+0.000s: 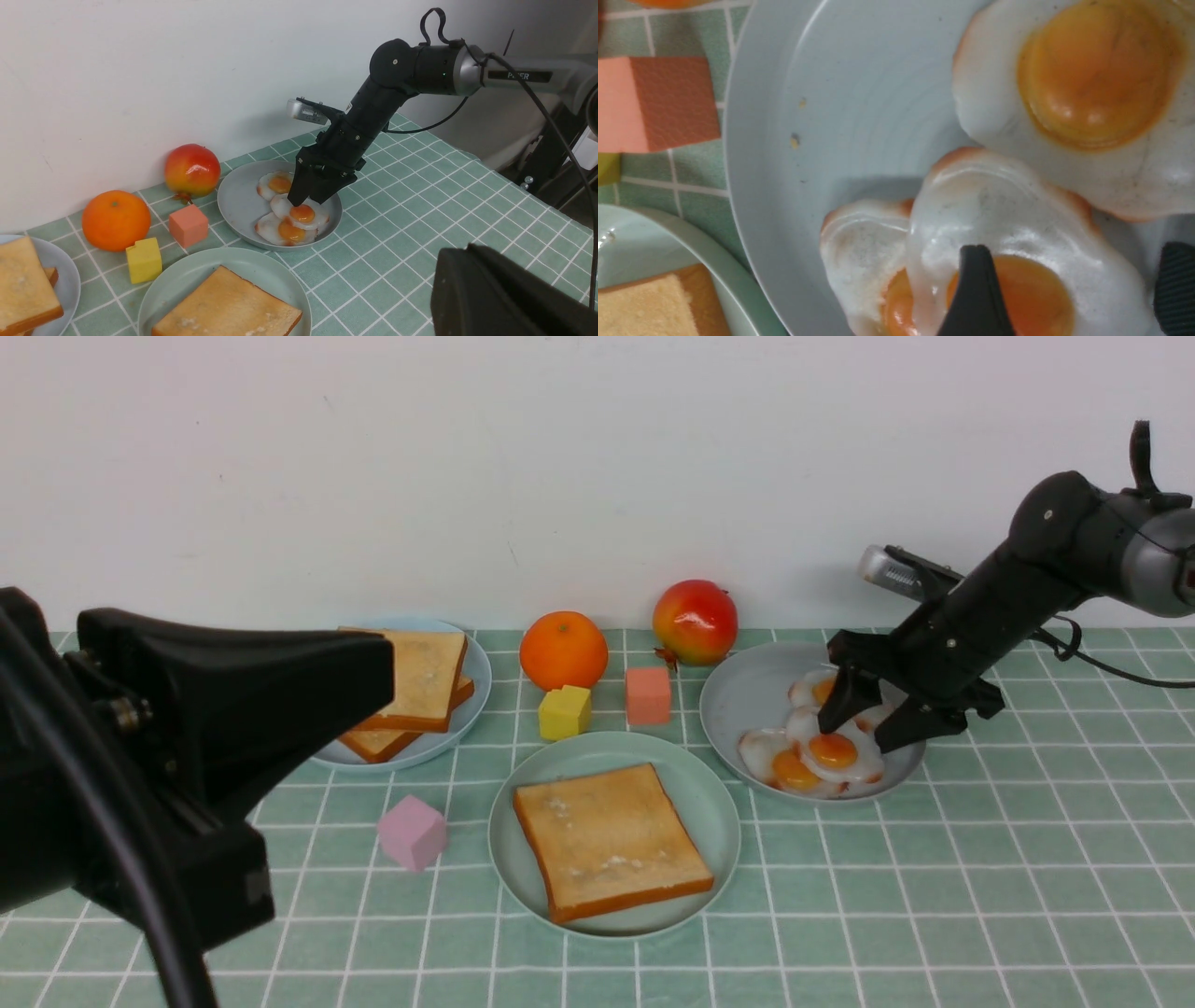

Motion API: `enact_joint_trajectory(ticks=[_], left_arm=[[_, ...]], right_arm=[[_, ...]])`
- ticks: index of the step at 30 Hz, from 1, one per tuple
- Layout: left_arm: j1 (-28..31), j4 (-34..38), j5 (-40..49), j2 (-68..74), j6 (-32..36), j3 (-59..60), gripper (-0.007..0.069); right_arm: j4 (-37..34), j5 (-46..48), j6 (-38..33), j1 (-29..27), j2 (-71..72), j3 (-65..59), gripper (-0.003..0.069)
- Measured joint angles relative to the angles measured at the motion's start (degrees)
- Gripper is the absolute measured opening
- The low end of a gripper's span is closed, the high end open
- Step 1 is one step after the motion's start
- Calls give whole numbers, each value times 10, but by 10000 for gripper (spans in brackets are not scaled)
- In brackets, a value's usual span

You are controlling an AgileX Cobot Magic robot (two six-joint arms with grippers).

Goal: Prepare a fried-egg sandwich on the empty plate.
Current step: Use the right arm to grab a fried egg

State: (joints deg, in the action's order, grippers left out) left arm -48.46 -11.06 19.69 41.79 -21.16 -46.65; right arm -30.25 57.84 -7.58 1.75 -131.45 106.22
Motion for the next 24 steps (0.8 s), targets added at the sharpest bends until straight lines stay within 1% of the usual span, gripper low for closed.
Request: enact_joint_trajectory(ticks=[8, 10, 14, 15, 19, 20, 21, 22, 24], left_arm=[[0, 0, 0, 0, 0, 0, -3], [0, 0, 0, 0, 0, 0, -3], [0, -1, 0, 0, 0, 0, -3], [0, -1, 0, 0, 0, 0, -3], [0, -1, 0, 0, 0, 0, 0], [0, -1, 0, 0, 0, 0, 2], [0, -1, 0, 0, 0, 0, 2], [0, -1, 0, 0, 0, 0, 4], [0, -1, 1, 0, 0, 0, 6]], right_arm=[[0, -1, 0, 0, -3, 1, 484], [0, 1, 0, 0, -5, 3, 468], [2, 1, 0, 0, -6, 4, 398], [2, 1, 0, 0, -6, 4, 394], [8, -1, 0, 0, -7, 4, 239], [11, 0, 0, 0, -7, 4, 190], [12, 1, 0, 0, -7, 4, 183], [13, 3, -2, 0, -7, 4, 120], [13, 6, -10, 0, -5, 4, 46]])
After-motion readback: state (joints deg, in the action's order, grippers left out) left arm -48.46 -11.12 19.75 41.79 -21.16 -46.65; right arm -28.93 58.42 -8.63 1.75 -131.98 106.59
